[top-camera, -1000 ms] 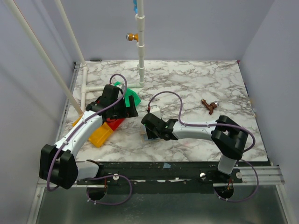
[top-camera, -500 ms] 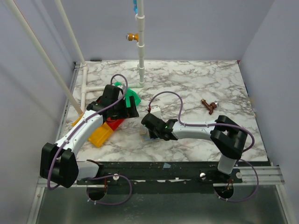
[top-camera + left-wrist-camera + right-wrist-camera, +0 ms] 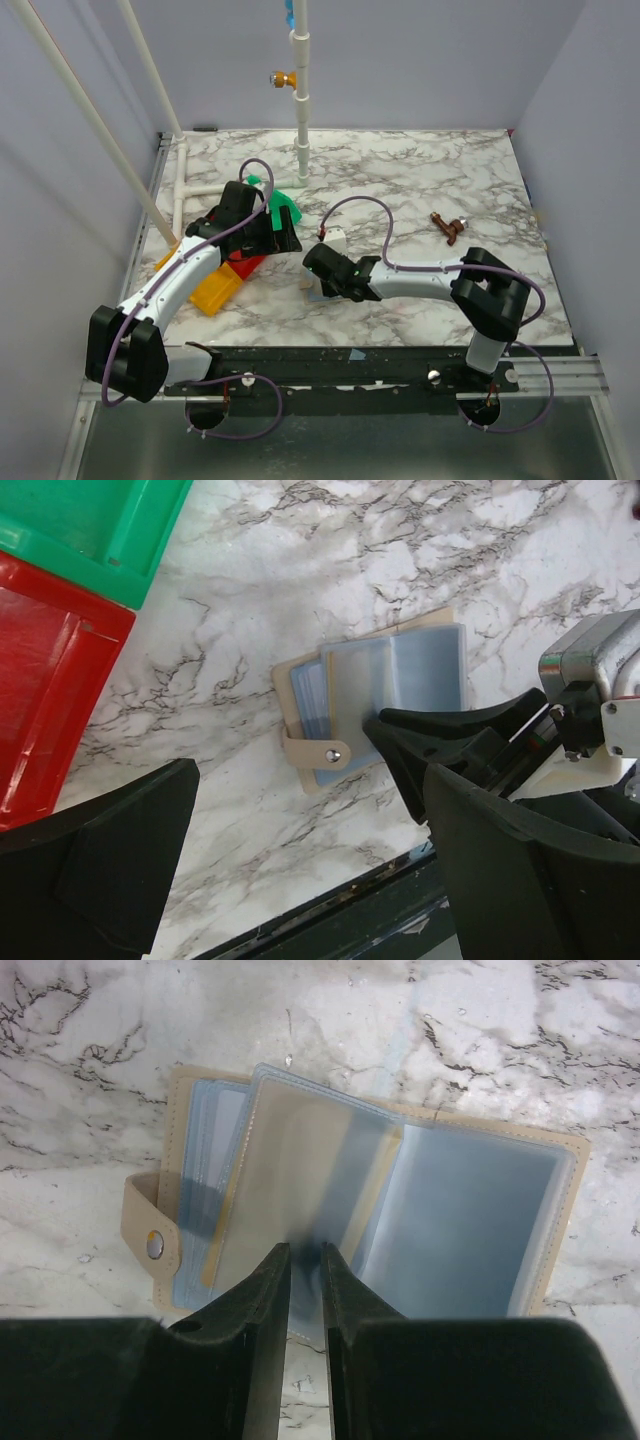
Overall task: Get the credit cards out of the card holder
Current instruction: Remove the credit card from the card holder.
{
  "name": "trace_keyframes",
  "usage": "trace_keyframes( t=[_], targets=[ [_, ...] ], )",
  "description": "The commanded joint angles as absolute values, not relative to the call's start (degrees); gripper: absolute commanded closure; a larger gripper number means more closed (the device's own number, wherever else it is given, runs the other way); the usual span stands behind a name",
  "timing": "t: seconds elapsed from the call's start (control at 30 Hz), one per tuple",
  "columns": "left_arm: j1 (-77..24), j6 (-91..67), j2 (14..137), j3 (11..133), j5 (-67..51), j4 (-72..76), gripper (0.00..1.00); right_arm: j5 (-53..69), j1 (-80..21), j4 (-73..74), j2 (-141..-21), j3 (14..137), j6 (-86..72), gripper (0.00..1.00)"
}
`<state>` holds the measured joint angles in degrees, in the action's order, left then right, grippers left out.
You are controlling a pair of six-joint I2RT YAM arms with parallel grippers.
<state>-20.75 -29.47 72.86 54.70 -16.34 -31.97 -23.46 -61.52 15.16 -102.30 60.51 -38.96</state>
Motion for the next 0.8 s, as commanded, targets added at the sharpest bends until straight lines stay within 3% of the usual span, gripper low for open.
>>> trace_keyframes(
  t=[0.0,0.77],
  targets=[
    [-20.9,-31.1,73.0,53.4,-20.7,-29.5,0.01,-26.0,-61.7,18.2,-101.7,57.8,-40.7,0.8],
    [-26.4,-40.0,80.4,50.4,-32.5,-16.5,0.02,-23.4,-58.5,16.9,-97.8,52.7,-44.0,0.81]
  ],
)
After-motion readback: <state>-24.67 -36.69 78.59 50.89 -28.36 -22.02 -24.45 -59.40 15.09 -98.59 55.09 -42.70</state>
